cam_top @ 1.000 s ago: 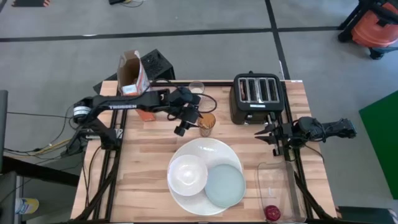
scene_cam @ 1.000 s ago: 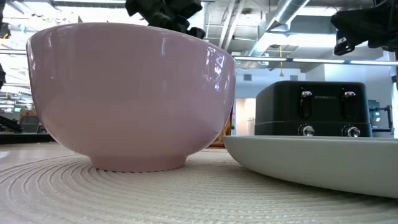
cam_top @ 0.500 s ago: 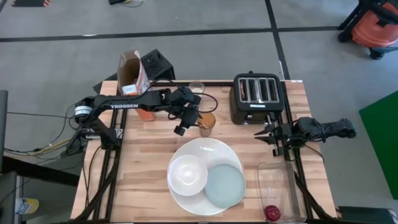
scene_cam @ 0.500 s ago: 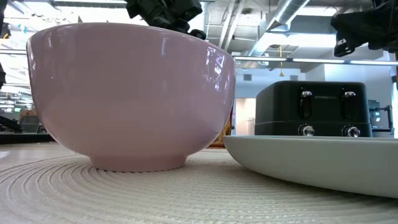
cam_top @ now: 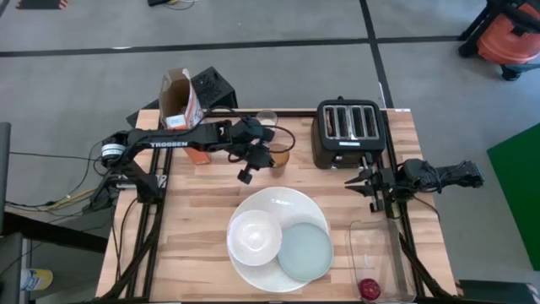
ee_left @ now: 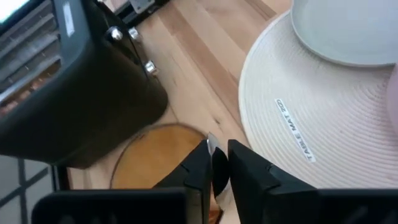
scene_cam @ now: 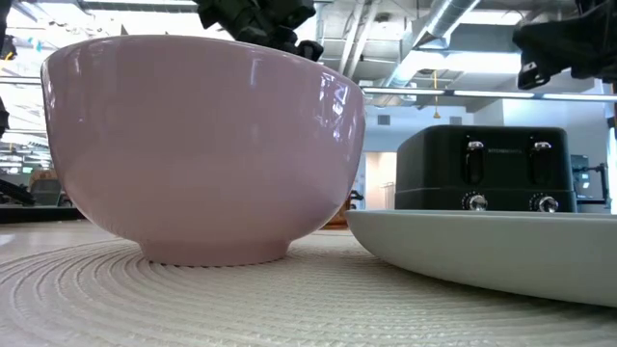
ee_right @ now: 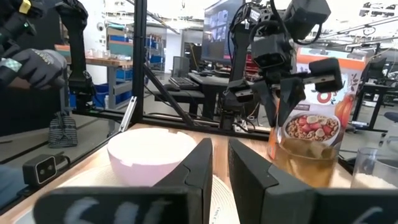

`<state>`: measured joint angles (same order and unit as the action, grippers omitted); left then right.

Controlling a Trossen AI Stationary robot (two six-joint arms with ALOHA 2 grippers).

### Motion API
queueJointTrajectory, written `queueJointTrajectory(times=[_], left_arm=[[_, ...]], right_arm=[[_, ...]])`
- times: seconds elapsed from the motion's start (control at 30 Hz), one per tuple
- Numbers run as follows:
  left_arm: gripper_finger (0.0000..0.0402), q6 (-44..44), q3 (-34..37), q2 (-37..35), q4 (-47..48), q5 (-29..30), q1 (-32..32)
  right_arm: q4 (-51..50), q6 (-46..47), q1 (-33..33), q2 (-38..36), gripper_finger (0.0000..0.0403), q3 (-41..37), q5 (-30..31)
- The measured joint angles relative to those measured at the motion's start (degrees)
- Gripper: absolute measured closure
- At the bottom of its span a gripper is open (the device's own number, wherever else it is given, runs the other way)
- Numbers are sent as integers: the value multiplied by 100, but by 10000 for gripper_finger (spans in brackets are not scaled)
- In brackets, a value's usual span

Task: Arrange a breakfast setting
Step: Move the spoon to the left side of the white table mat

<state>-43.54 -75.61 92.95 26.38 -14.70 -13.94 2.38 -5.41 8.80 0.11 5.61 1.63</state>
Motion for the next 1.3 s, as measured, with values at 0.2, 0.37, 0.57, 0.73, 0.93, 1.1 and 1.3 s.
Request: queueJointTrajectory(times=[0.2,0.37,0.57,0.73,0.93,1.1,1.3], left_arm=[[379,-95,0,0,-99,2,7],[384,-88,0,0,-131,2,7],[385,-93,2,-2,-499,4,7],[385,-130,2,-4,-542,175,7],[385,-221,2,-4,-678,394,9],[385,-319,-22,-7,-751,472,9],[385,-273,-422,-9,-475,491,9]], right_arm=[[-47,2,2,-1,327,0,0],[-48,-2,1,-1,327,0,-2],[-49,-7,1,-1,327,0,-2],[-51,-15,0,-1,327,0,-2],[-82,-15,0,-1,327,0,-2],[-81,-13,0,-1,327,0,-4],[-113,-13,0,-1,327,0,-4]])
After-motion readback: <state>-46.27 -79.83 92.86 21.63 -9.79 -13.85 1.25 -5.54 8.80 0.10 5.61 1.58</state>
